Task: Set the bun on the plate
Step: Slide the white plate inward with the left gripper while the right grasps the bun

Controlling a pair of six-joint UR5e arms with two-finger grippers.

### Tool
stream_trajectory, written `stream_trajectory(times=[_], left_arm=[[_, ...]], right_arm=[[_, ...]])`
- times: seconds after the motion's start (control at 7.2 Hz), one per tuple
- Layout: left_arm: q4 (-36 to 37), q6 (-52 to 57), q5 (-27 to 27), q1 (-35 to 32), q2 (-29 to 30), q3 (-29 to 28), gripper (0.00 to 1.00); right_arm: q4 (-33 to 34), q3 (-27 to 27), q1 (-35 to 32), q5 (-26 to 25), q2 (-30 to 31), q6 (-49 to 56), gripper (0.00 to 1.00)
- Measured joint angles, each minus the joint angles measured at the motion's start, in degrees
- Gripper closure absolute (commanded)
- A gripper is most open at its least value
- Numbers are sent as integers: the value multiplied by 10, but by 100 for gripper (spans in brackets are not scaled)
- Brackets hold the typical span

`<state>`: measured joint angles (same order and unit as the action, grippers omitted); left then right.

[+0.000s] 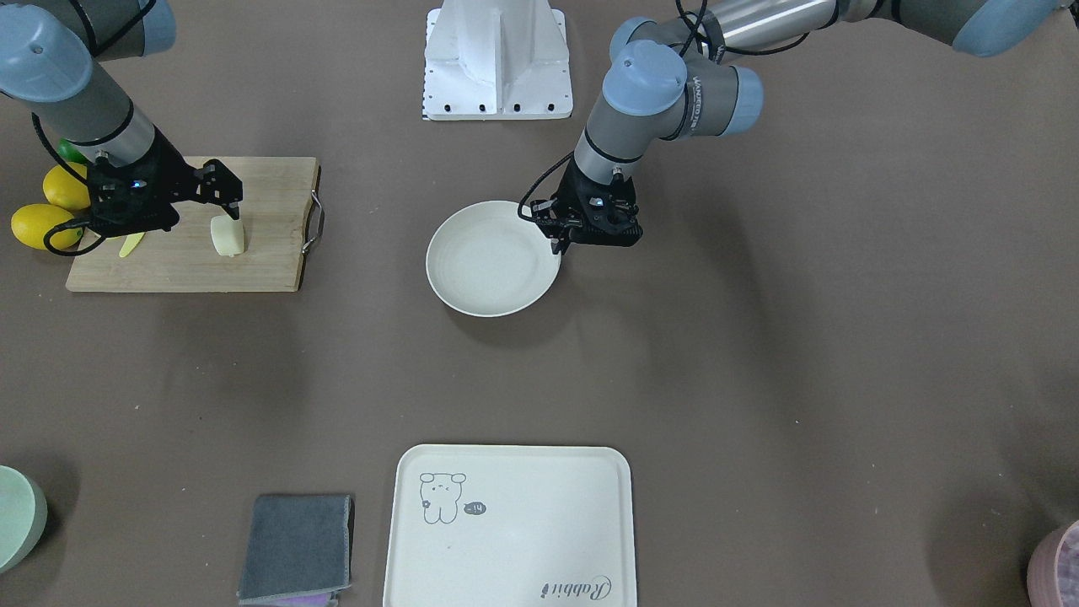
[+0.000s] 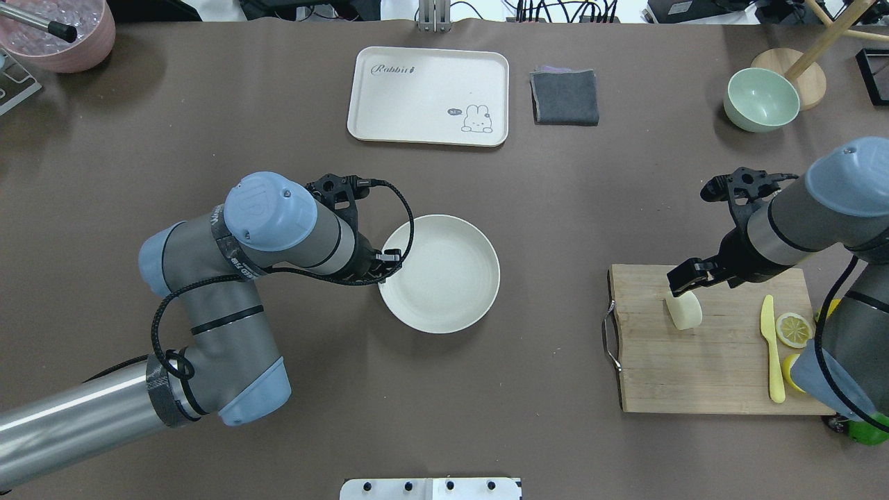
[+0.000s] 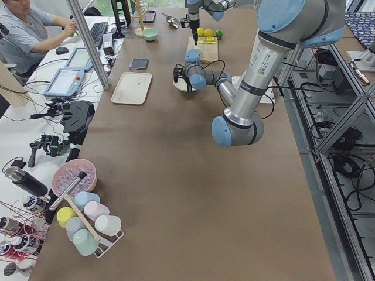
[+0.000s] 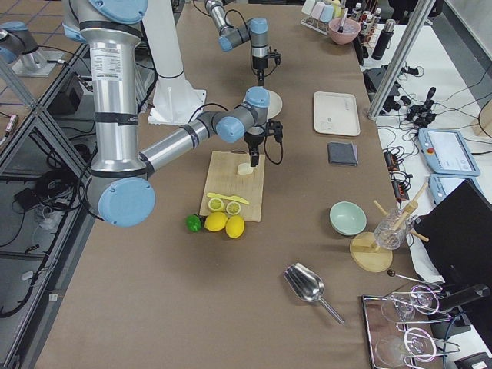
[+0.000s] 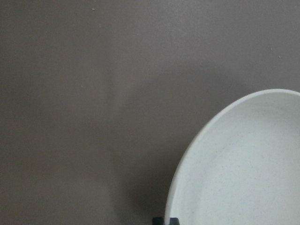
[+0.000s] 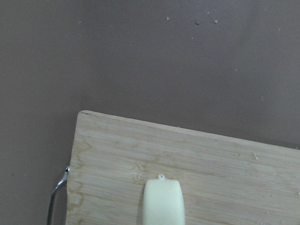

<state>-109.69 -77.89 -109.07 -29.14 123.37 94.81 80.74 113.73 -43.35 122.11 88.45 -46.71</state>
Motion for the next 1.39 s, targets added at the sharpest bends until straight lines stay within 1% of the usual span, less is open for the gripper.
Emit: stream_trajectory(times=[0.28, 0.69, 0.83, 0.97, 1.11, 1.25, 1.39], left_arm=[[0, 4, 0, 0, -2, 0, 100], [0, 4, 1, -1, -6, 3, 100], [0, 4, 1, -1, -6, 4, 100], [0, 3, 2, -1, -6, 4, 91], [0, 3, 2, -1, -6, 4, 72], [0, 3, 2, -1, -6, 4, 45], [0, 3, 3, -2, -6, 4, 37]], right_arm=[[-7, -19, 12, -2, -2, -2, 6], [-40, -47, 25, -3, -2, -2, 10], [-42, -49, 31, -3, -2, -1, 14], [-43, -51, 37, -3, -3, 1, 23], [-44, -53, 40, -3, -3, 3, 35], [-44, -54, 42, -3, -4, 5, 49], [-44, -56, 43, -3, -4, 5, 58]])
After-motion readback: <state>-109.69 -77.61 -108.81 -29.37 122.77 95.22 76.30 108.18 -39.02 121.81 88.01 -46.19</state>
